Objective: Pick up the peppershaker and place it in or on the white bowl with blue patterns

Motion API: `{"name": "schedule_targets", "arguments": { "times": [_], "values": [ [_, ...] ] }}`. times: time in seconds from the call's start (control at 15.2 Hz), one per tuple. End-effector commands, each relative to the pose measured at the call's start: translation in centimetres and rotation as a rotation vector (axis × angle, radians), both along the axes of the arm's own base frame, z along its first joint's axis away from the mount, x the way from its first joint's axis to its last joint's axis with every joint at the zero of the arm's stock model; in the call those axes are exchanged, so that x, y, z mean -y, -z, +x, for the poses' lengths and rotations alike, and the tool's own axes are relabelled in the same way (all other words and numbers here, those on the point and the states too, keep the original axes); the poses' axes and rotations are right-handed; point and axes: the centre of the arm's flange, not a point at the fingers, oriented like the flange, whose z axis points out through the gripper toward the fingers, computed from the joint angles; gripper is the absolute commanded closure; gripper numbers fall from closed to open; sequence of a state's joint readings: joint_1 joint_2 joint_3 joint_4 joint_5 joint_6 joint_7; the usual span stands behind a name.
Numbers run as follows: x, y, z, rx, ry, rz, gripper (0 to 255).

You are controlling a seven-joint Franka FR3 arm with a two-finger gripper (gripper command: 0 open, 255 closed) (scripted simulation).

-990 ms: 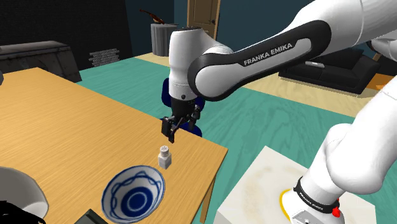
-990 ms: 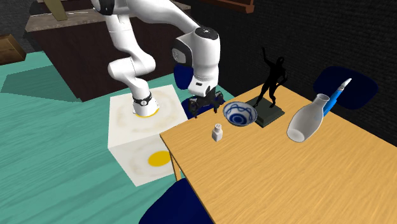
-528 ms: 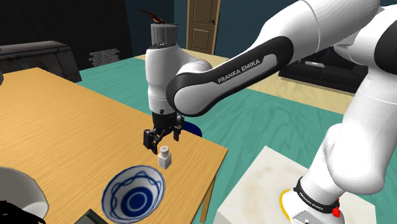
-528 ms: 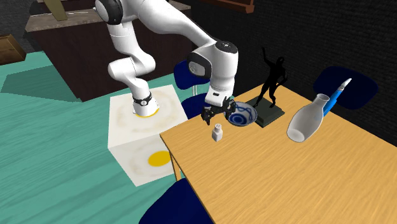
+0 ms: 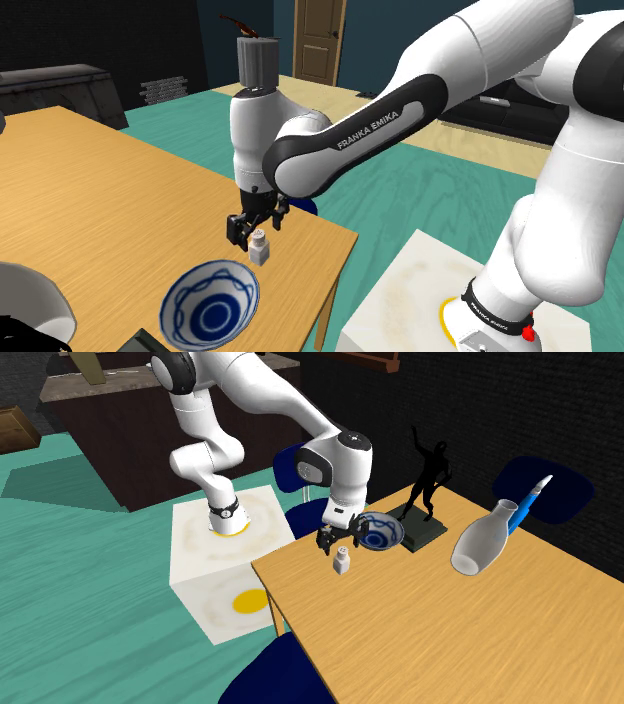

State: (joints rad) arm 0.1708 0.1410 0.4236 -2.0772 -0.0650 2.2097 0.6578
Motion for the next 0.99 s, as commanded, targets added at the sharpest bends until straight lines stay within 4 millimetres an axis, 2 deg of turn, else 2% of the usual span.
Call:
{"name": "schedule_targets", "arguments": {
  "times": [0.0,0.2,0.26,0.86,0.92],
  "values": [
    [-0.03,0.06,0.00,0.000,0.000,0.000,0],
    [-0.03,0.06,0.01,0.000,0.000,0.000,0],
    [-0.03,0.06,0.00,0.000,0.000,0.000,255],
    [-0.03,0.06,0.01,0.000,0.000,0.000,255],
    [-0.03,-0.47,0.00,0.000,0.000,0.000,255]
  ]
}}
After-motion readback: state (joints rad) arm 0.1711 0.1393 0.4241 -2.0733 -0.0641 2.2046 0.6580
